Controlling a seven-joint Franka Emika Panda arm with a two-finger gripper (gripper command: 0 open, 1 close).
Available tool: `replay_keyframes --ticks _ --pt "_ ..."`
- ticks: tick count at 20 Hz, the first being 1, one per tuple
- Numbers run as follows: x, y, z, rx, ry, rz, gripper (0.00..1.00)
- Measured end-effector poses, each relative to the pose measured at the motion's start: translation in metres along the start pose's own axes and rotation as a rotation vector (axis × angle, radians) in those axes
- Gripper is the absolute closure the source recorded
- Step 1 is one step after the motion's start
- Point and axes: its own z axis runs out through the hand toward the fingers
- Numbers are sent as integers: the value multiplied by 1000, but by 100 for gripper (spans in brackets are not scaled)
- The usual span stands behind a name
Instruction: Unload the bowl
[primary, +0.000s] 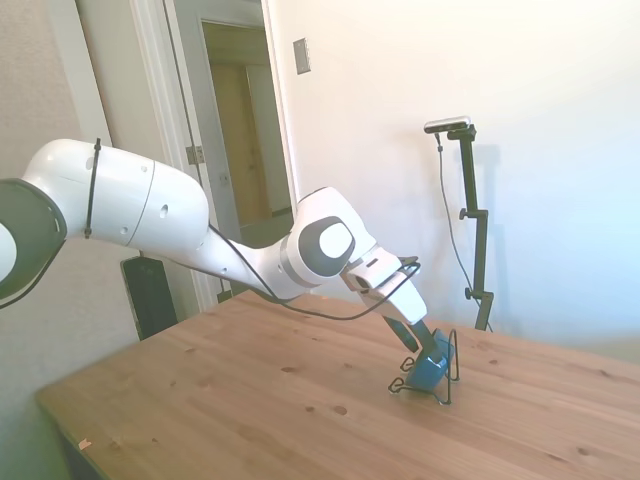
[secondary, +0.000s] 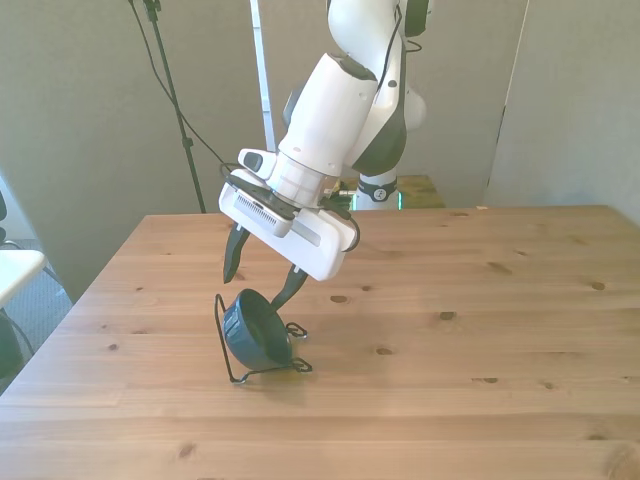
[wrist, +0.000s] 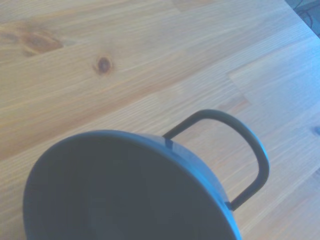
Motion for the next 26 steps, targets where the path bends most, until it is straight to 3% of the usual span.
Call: replay_keyframes --ticks 5,6,26 --pt "5 -2 7 -26 21 -2 0" --pt "5 -3 8 -30 24 -3 100" --pt "4 -7 18 -77 51 -19 100"
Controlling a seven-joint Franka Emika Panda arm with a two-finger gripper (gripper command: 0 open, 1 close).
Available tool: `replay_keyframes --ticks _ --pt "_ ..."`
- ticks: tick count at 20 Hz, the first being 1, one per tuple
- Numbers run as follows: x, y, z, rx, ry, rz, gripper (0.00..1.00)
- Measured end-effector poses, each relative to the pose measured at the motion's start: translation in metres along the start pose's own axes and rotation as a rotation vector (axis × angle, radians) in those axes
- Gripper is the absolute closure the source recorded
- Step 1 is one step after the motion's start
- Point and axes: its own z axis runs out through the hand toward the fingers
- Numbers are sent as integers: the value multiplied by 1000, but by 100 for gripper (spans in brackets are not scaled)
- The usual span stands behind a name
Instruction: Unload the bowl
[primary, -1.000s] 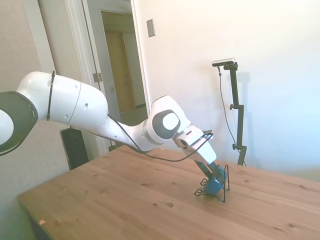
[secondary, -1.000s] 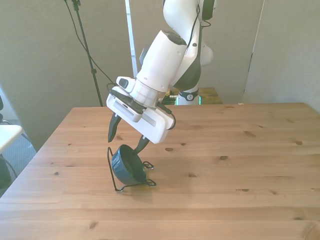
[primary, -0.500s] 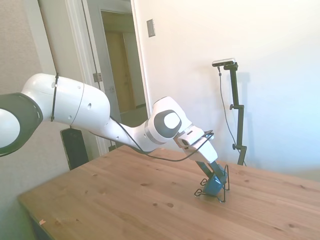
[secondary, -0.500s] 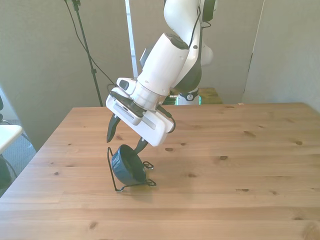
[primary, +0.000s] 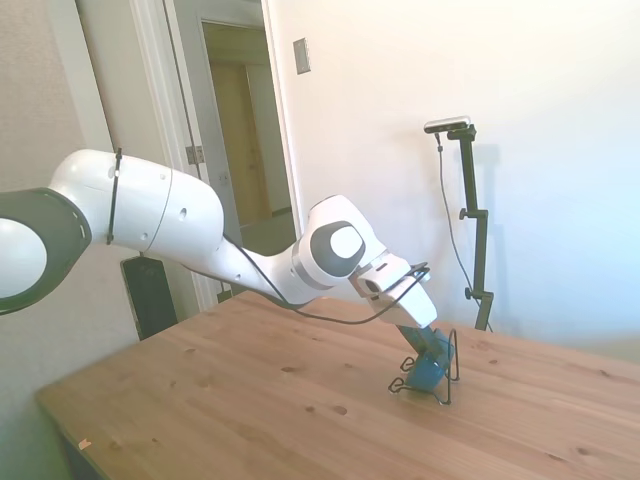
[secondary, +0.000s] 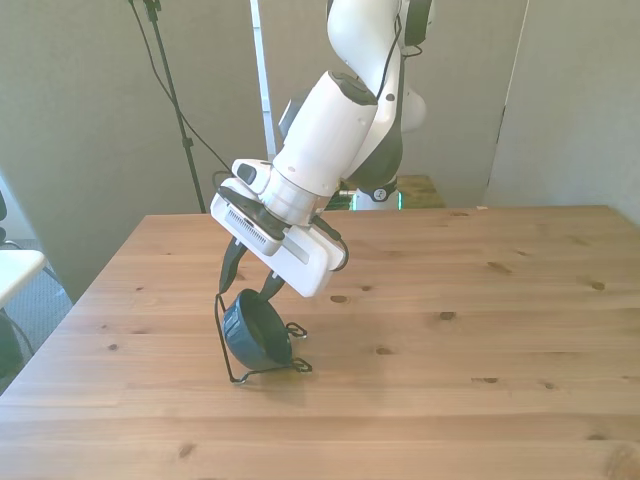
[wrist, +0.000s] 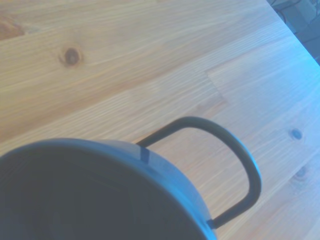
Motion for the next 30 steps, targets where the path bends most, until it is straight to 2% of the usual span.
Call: replay_keyframes --ticks 20,25,30 --pt "-1 -2 -2 -1 2 -4 100" --pt "5 -6 -19 1 24 -4 100" --pt "-11 -19 -62 76 19 -22 100"
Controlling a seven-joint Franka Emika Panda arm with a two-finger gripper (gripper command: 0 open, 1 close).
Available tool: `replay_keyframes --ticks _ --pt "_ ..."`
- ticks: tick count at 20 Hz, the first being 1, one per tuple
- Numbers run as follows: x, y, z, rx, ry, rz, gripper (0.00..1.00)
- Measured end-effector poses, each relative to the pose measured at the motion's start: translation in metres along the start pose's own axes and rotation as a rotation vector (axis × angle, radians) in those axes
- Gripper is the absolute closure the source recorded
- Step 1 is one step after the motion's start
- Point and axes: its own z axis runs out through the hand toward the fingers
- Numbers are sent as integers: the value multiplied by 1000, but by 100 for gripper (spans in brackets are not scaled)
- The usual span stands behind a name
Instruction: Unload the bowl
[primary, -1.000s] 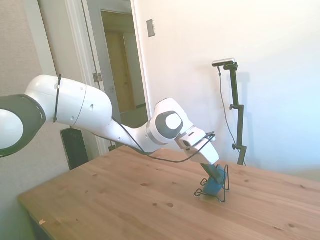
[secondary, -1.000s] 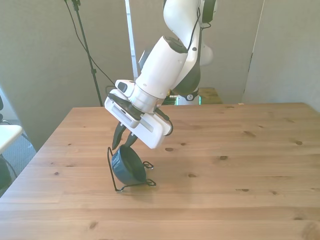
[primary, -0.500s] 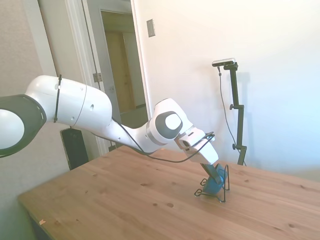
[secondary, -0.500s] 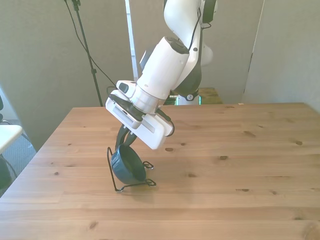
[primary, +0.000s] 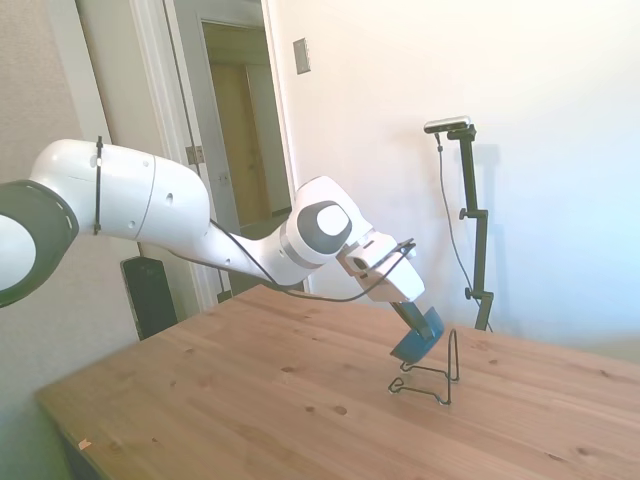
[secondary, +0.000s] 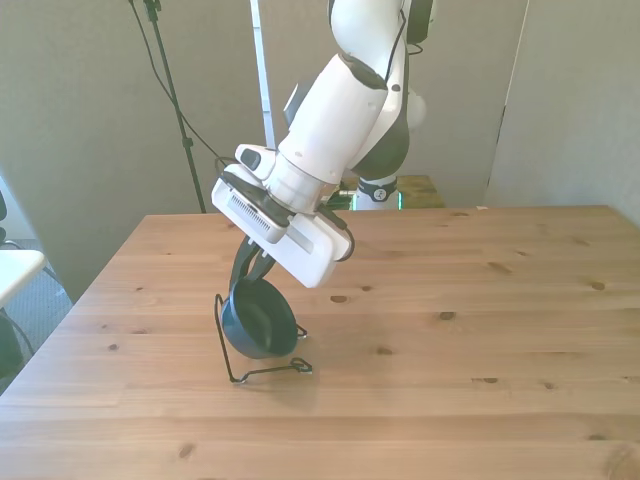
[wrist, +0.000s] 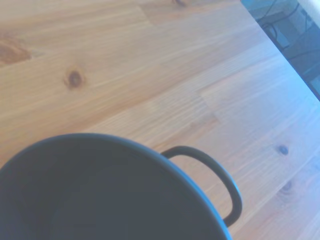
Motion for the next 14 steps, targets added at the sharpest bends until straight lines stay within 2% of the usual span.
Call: replay_keyframes --ticks 3,6,10,14 --pt "-42 -13 -24 76 -34 -61 100" --pt "-95 -15 -35 141 -98 -133 100" --pt "-137 -6 -45 202 -281 -232 100" --pt "-136 3 -48 267 -480 -292 100"
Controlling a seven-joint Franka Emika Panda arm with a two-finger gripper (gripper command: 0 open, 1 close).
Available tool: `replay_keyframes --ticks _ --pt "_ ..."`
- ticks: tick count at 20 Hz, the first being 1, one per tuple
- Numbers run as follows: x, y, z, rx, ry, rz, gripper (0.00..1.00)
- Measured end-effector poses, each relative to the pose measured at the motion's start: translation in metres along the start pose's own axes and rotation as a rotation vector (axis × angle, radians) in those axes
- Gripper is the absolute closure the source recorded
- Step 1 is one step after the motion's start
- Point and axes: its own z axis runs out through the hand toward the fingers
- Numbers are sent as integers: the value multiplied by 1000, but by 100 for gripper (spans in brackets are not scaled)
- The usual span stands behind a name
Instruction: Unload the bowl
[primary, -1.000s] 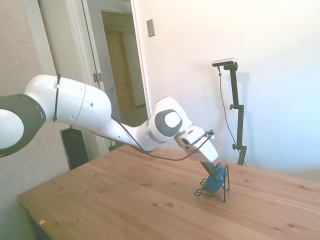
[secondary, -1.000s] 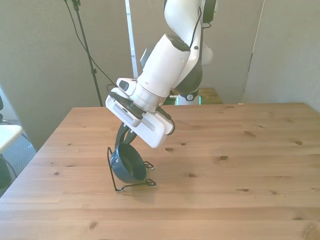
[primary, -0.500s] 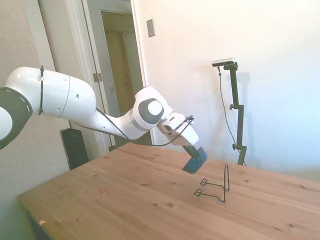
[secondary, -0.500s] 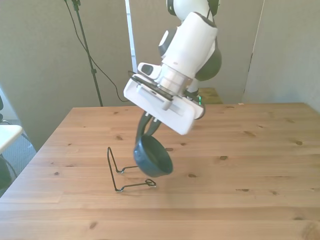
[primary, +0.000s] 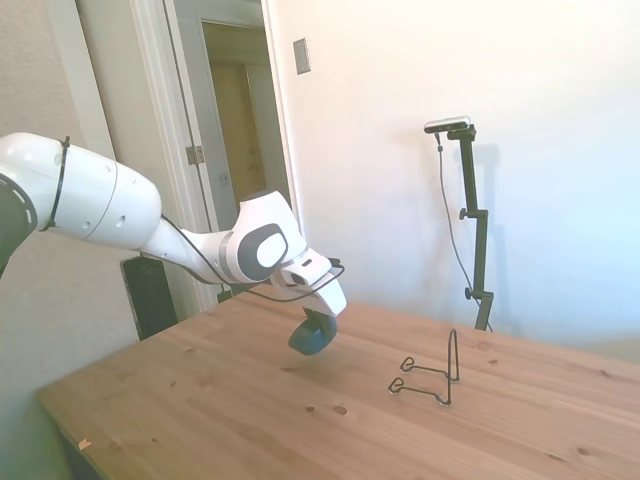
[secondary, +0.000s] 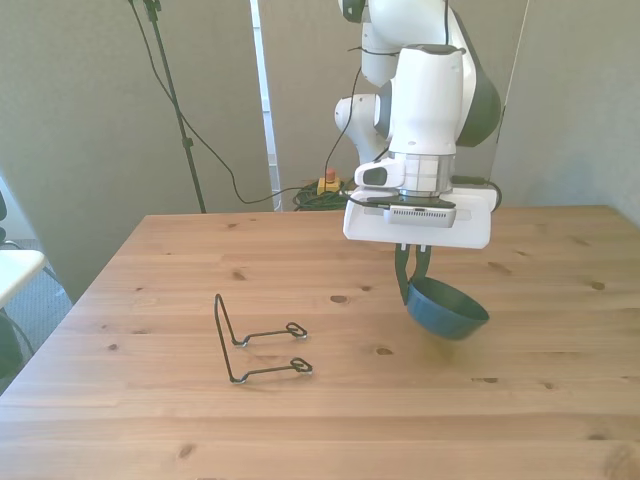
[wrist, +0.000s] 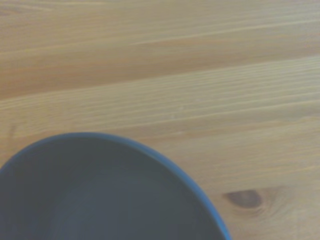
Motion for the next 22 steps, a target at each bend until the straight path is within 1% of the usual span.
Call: replay_keyframes --ticks 3,6,8,14,15,22 --pt "14 13 2 19 -123 -16 100" --pt "23 18 13 8 -188 -8 100" --pt "27 18 22 -3 -214 1 100" --pt "41 19 47 -42 -240 17 100" --pt "42 20 49 -46 -243 19 0" --pt "50 25 57 -71 -260 31 0"
